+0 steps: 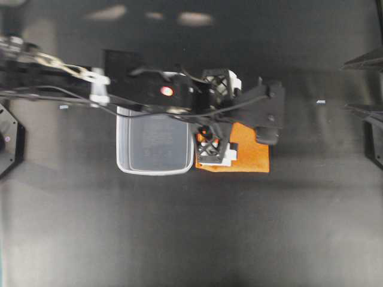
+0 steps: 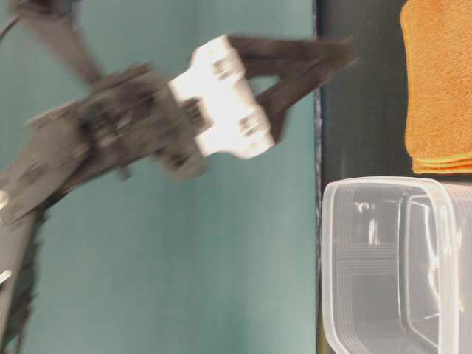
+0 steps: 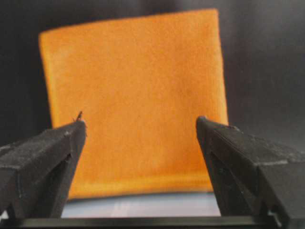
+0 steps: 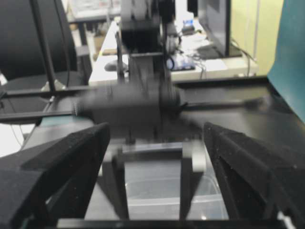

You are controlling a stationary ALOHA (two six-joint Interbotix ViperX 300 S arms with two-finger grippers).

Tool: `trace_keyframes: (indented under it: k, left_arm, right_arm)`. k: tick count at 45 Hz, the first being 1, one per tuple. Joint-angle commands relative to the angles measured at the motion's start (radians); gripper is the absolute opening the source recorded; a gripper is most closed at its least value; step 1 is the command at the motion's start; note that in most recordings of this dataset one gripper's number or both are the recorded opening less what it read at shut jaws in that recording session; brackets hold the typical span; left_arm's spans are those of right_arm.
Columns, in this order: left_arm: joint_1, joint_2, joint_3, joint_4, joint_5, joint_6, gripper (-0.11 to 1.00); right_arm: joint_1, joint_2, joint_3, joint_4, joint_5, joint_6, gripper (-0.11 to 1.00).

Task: Place the orange towel into the container with the left arm.
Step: 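Reach the open left gripper over the orange towel and lower it, then close the left gripper on the towel's center and pinch it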

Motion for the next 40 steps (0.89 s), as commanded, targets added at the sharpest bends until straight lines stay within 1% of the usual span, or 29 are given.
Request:
trace_keyframes:
  k: [1, 12, 21, 29, 31, 34, 35, 40]
  left_arm:
    - [0.009, 0.049, -0.041, 0.003, -0.005, -0.002, 0.9]
    - [0.029, 0.166, -0.057, 0.003, -0.005, -0.002, 0.9]
    - [0.028, 0.215, -0.055, 0.003, -0.008, 0.006, 0.89]
    - [0.017, 0.227, -0.051, 0.003, -0.009, 0.011, 0.87]
    - [0.015, 0.227, -0.049, 0.003, -0.009, 0.011, 0.85]
    - [0.011, 0.225, -0.052, 0.003, -0.005, 0.015, 0.77]
    - [0.009, 0.224, -0.052, 0.003, -0.003, 0.017, 0.72]
    - [0.0, 0.201, -0.06, 0.003, -0.003, 0.02, 0.42]
  right_arm:
    - [-0.003, -0.003, -0.005, 0.003, -0.006, -0.003, 0.77]
    - [-0.003, -0.026, -0.003, 0.003, -0.006, -0.003, 0.77]
    - [-0.003, -0.041, -0.005, 0.003, -0.006, -0.003, 0.77]
    - [-0.003, -0.041, -0.005, 0.003, -0.006, -0.003, 0.77]
    - [-0.003, -0.041, -0.003, 0.003, -0.006, -0.003, 0.76]
    - [-0.003, -0.041, -0.003, 0.003, -0.006, -0.003, 0.77]
    - [-0.003, -0.041, -0.003, 0.003, -0.006, -0.003, 0.77]
    - [-0.003, -0.041, -0.003, 0.003, -0.006, -0.003, 0.76]
